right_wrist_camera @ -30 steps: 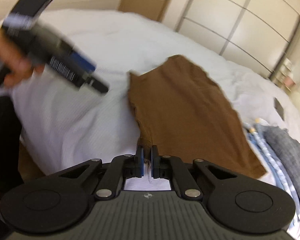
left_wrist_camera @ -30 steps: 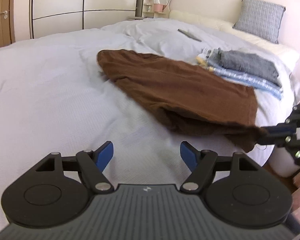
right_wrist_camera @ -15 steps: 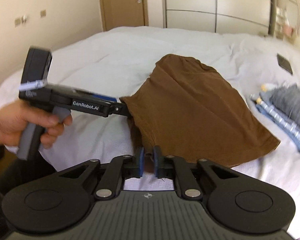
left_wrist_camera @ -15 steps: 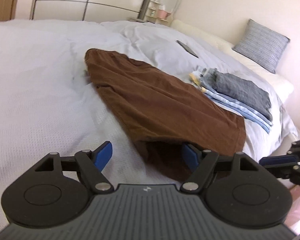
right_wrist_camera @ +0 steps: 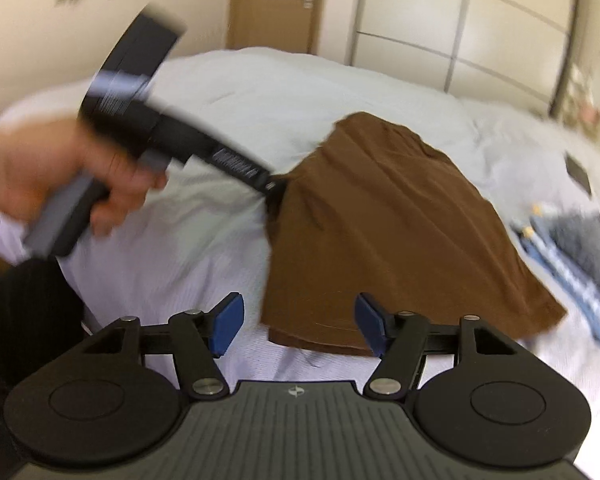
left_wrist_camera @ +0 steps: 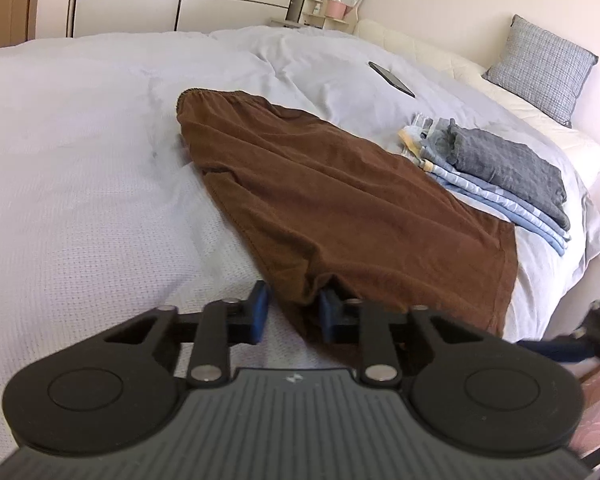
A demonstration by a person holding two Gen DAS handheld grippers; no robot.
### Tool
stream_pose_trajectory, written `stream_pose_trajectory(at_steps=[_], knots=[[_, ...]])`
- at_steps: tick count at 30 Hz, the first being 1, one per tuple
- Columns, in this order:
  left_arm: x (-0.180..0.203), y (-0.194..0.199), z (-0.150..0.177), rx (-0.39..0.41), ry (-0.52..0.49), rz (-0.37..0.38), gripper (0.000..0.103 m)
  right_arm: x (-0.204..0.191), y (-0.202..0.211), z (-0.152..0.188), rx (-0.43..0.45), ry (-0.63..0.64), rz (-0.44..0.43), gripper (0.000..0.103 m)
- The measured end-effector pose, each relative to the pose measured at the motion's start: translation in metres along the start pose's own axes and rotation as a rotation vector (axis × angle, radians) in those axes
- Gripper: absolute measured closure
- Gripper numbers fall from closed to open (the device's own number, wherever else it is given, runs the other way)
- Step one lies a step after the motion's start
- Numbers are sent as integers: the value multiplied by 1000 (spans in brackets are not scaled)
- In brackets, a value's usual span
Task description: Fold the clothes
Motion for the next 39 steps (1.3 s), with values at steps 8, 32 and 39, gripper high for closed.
stream_pose_trajectory(at_steps=[8,32,39], knots=[[3,4,-3,-3,-26,-14,83,-4,-22,4,-47,93,31,79],[7,15,0,-5,-147,-21,94,-2,-6,16,45,108,-17,62],[8,14,3,-10,-189,-25,93,15,-19,10,23,-5,-37,101]])
Point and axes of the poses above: each gripper's, at about its wrist camera, not at the fingertips, and y roughly against the way its jaws point, x to its right, z to its underside, the point moved 4 cm from there along -y, roughly the way its jaws point, and after that the axes turned 4 degrees about -y, right-handed, at the moved point
